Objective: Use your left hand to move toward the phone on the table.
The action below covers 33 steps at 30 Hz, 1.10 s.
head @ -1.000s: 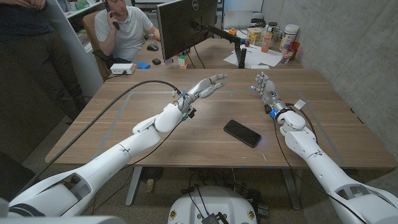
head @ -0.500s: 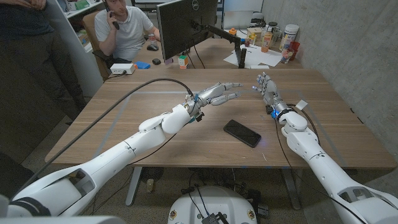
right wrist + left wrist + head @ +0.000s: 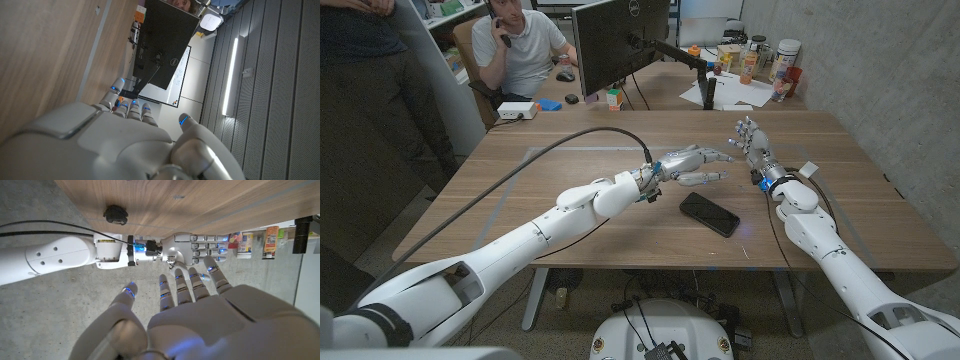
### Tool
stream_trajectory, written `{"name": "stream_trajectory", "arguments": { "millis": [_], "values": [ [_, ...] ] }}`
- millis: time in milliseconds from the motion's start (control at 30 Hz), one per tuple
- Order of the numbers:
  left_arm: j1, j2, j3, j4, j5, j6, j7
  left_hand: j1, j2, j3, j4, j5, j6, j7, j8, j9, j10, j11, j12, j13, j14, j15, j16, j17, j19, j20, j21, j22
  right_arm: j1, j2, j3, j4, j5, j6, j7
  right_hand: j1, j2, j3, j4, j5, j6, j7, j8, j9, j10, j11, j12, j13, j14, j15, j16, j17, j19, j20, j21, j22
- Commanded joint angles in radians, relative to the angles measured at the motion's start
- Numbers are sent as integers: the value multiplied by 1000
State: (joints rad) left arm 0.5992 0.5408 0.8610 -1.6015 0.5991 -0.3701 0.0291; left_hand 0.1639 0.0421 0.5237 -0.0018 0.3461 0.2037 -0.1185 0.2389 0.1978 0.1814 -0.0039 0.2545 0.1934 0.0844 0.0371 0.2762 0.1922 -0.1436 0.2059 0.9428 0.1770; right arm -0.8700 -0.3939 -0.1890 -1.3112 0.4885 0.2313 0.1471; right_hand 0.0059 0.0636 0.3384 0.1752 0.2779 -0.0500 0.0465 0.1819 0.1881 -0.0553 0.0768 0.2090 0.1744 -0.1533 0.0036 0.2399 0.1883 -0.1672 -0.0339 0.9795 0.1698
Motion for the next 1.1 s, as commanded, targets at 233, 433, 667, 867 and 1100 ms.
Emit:
{"name": "stream_trajectory", "arguments": {
  "millis": [233, 433, 667, 867, 1100],
  "values": [
    [-50, -15, 100, 5, 143, -9, -93, -2, -5, -1, -6, -9, -3, -9, -1, 6, -13, 7, -13, 5, -26, -4, -16, 8, -16, 6, -18, 2, -21, -14, 16, -22, 5, -4, 0, 3, 119, 4, 2, 10, 10, 2, 6, 6, 9, -3, 5, 4, 5, -1, -6, 3, -56, -8, -5, 4],
    [-38, 8, 99, -18, 155, 5, -116, 3, 12, 7, -6, -9, -10, -7, -5, 7, -12, 1, -14, 6, -28, -11, -18, 9, -18, 6, -23, 3, -26, -14, 19, -27, 7, 0, 3, 3, 118, 4, 2, 10, 11, 4, 6, 5, 9, 1, 5, 4, 6, -1, -6, 3, -55, -7, -7, 4],
    [-27, 30, 103, -39, 204, 30, -119, 13, 25, 16, -13, -9, -11, -9, -7, 7, -16, -1, -16, 6, -39, -19, -26, 8, -19, 5, -28, 3, -41, -16, 23, -44, 8, 0, -1, 2, 118, 3, 2, 10, 11, 4, 6, 5, 9, -1, 4, 4, 7, 0, -7, 3, -54, -6, -9, 4],
    [-20, 46, 108, -58, 238, 54, -139, 22, 31, 22, -20, -9, -25, -13, -13, 8, -27, -8, -22, 6, -45, -23, -31, 7, -21, 5, -34, 3, -58, -18, 29, -61, 11, 0, -6, 2, 117, 3, 2, 10, 12, 5, 6, 5, 10, 0, 4, 4, 7, 1, -8, 3, -52, -6, -11, 4],
    [-16, 54, 125, -77, 314, 90, -140, 26, 33, 25, -25, -10, -37, -12, -19, 9, -34, -10, -25, 7, -50, -20, -35, 7, -23, 5, -39, 4, -72, -19, 35, -79, 13, -4, -15, 2, 117, 2, 2, 10, 13, 5, 6, 5, 11, 2, 4, 4, 8, 2, -8, 3, -52, -5, -13, 4]
  ]
}}
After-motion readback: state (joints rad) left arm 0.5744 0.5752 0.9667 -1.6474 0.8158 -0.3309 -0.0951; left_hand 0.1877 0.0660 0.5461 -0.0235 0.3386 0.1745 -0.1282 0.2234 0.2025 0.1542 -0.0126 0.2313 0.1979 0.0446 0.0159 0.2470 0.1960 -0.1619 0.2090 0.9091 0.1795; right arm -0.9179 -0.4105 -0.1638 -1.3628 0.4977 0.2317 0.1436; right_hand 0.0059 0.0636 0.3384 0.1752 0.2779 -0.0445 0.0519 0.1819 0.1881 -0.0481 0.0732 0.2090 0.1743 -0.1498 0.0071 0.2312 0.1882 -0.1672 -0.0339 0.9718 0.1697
